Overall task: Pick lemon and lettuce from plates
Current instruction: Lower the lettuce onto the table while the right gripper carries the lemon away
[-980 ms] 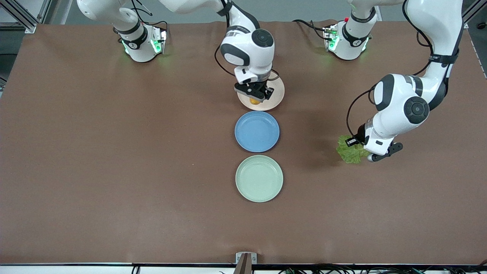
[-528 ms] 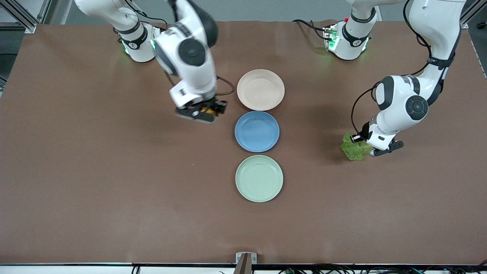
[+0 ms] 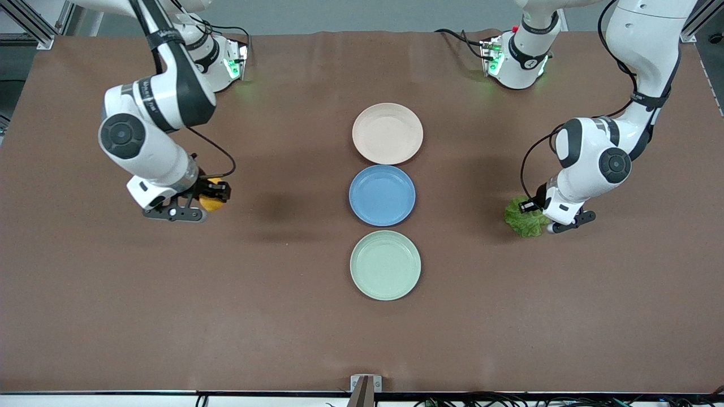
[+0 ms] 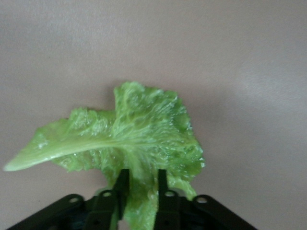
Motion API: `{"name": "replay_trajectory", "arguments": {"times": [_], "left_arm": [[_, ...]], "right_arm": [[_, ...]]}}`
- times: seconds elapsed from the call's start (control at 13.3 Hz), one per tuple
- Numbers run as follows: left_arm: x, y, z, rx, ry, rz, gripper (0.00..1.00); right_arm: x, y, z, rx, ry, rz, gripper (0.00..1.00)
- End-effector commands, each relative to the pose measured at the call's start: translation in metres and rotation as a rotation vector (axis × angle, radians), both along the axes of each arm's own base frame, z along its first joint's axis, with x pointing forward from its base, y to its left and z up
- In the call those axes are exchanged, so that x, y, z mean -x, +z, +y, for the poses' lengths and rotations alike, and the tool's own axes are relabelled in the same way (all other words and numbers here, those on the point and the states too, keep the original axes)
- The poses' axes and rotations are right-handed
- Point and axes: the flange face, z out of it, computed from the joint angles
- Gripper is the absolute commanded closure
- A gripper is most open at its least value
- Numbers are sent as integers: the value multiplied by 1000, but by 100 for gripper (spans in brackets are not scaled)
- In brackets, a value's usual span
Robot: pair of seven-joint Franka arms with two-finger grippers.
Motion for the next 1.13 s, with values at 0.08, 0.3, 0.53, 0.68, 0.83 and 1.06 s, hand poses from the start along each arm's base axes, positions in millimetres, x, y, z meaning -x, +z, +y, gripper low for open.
{"name": "replay_trajectory", "arguments": {"times": [0.08, 0.3, 0.53, 0.68, 0.83, 1.06], "left_arm": [[-7, 71, 0, -6, -35, 65, 0], [-11, 139, 19, -1, -102, 99, 0], [-2, 205, 46, -5, -140, 65, 0], [6, 246, 62, -6, -175, 39, 0], [4, 284, 64, -7, -182, 27, 0], [-4, 361, 73, -6, -175, -23, 0]], "right_arm": [[27, -46, -51, -33, 48, -40, 99], [40, -82, -51, -42, 54, -28, 99], [44, -113, -46, -59, 73, -38, 98], [46, -134, -52, -74, 103, -57, 98], [46, -148, -60, -83, 107, -68, 98], [47, -160, -76, -89, 143, -59, 98]]}}
